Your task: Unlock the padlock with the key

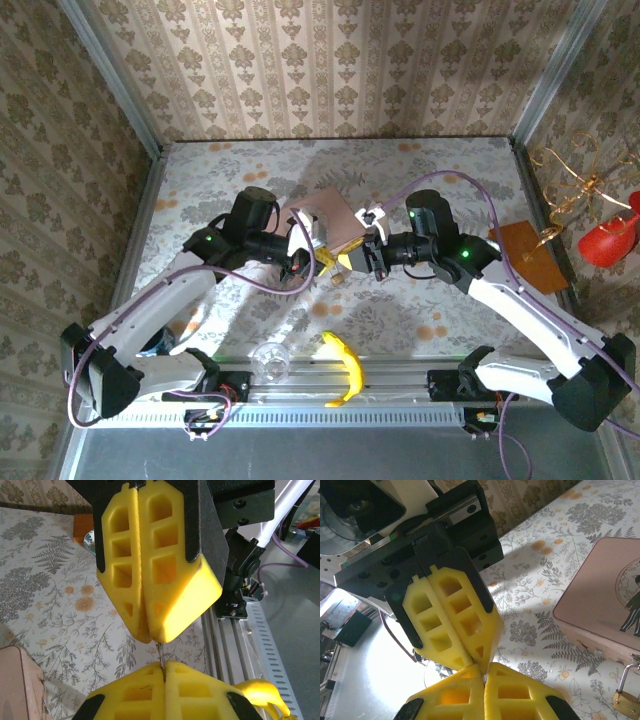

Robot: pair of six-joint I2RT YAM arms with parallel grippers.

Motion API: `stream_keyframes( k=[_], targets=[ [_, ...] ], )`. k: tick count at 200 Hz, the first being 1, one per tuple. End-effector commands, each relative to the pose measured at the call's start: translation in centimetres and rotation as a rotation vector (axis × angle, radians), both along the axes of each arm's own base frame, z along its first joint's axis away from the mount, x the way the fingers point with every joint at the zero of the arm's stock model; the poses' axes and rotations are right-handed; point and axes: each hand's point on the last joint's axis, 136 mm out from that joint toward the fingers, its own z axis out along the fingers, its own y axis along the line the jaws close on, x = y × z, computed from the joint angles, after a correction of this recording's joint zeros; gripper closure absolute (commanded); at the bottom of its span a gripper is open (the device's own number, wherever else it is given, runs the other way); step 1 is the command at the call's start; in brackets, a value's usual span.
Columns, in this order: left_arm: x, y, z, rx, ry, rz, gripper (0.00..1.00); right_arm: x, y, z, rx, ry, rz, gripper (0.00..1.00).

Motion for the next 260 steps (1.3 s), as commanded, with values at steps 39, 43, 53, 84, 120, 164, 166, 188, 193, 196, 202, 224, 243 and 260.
stream_keyframes(
  k=[39, 43, 53, 84, 120, 164, 166, 188, 193, 196, 202, 224, 243, 260],
  targets=[
    [2.0, 2.0, 3.0, -0.152, 0.041, 0.161, 0.58, 0.1, -0.6, 2.1, 0.025, -0.107, -0.04, 1.0],
    [2.0, 2.2, 3.2, -0.165, 0.042, 0.166, 0.58, 0.1, -0.6, 2.2, 0.028, -0.111, -0.043, 1.0],
    [1.9, 2.6, 3.6, -0.192, 0.042, 0.162, 0.59, 0.2, -0.7, 2.4, 0.034, -0.123, -0.05, 1.0],
    [1.5, 2.6, 3.9, -0.212, 0.03, 0.132, 0.61, 0.2, -0.4, 3.0, 0.06, -0.138, -0.032, 1.0],
    [1.1, 1.6, 4.8, -0.275, 0.043, 0.054, 0.61, 0.5, 0.0, 3.2, 0.076, -0.132, -0.027, 1.0],
    [0.0, 0.7, 4.3, -0.255, 0.053, -0.028, 0.54, 0.5, -0.1, 3.3, 0.076, -0.133, -0.037, 1.0],
    [-0.1, 0.7, 4.3, -0.253, 0.053, -0.031, 0.53, 0.5, -0.1, 3.3, 0.076, -0.133, -0.037, 1.0],
    [0.0, 0.3, 3.7, -0.222, 0.055, -0.027, 0.52, 0.5, -0.2, 3.3, 0.077, -0.135, -0.039, 1.0],
    [0.1, 0.3, 3.6, -0.216, 0.055, -0.022, 0.52, 0.5, -0.1, 3.3, 0.077, -0.133, -0.039, 1.0],
    [0.1, 0.2, 3.4, -0.211, 0.056, -0.019, 0.52, 0.5, -0.1, 3.3, 0.078, -0.134, -0.039, 1.0],
    [0.2, 0.1, 3.4, -0.207, 0.055, -0.013, 0.53, 0.5, -0.1, 3.2, 0.077, -0.13, -0.038, 1.0],
    [0.7, -0.1, 3.3, -0.204, 0.05, 0.001, 0.53, 0.4, 0.0, 3.3, 0.081, -0.128, -0.032, 1.0],
    [1.0, -0.3, 3.5, -0.208, 0.046, 0.01, 0.53, 0.4, 0.0, 3.3, 0.083, -0.128, -0.03, 1.0],
    [1.3, -0.4, 3.6, -0.213, 0.042, 0.023, 0.53, 0.4, 0.0, 3.2, 0.081, -0.124, -0.029, 1.0]
  ],
)
